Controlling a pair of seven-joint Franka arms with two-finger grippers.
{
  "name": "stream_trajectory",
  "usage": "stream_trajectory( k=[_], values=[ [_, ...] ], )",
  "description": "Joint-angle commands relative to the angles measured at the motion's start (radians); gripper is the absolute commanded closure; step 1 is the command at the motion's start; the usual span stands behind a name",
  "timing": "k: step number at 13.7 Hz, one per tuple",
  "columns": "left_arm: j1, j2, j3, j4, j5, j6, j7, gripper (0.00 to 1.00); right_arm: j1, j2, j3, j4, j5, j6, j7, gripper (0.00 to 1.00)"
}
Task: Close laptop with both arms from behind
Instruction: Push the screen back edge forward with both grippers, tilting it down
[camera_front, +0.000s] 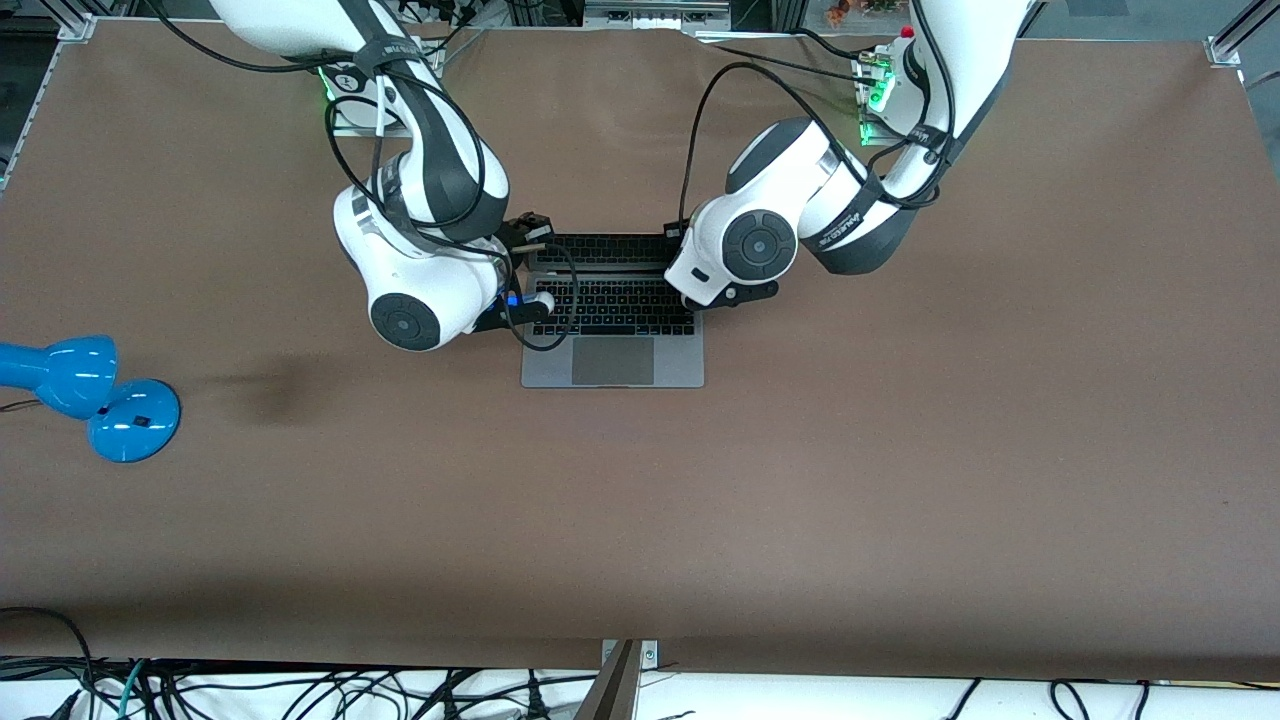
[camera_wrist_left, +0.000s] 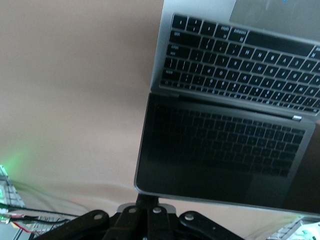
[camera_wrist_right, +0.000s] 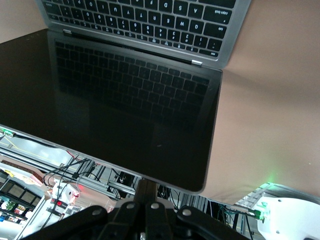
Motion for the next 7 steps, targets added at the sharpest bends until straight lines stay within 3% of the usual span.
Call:
stream_trajectory(
  k=[1,7],
  values=[
    [-0.025,0.07,0.006,0.089,0.053,-0.005,-0.041,1.0,-0.001,0.007,-0.002,0.02,-0.004,-0.003,0.009,1.0],
    [-0.025,0.119,0.013,0.142,0.088,-0.002,-0.042,1.0,-0.004,0.021,-0.006,0.034,-0.029,0.037,0.009,1.0]
  ],
)
